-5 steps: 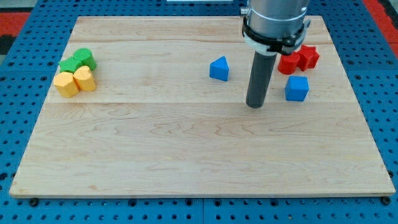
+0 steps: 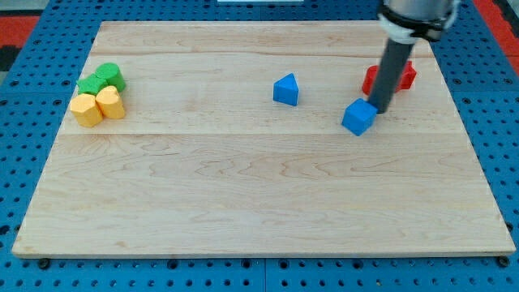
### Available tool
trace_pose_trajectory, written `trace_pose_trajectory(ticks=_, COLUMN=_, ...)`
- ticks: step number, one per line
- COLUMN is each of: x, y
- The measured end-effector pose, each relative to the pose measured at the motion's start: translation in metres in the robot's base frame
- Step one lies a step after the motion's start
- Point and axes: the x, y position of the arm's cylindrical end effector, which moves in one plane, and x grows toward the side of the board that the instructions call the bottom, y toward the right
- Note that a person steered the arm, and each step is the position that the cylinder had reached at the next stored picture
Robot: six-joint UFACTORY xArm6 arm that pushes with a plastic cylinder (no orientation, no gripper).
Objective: Push the blue cube to the right of blue triangle
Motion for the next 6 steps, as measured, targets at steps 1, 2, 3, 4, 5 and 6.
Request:
trace_pose_trajectory(ticks=1, x=0.012, y=0.0)
trace_pose_trajectory(ticks=2, x=0.044, y=0.024)
trace_pose_trajectory(ticks=3, x=0.064, y=0.02)
trace_pose_trajectory(ticks=4, x=0.059, y=-0.018)
trace_pose_trajectory(ticks=5, x=0.039, y=-0.038)
trace_pose_trajectory(ticks=6, x=0.022, y=-0.048)
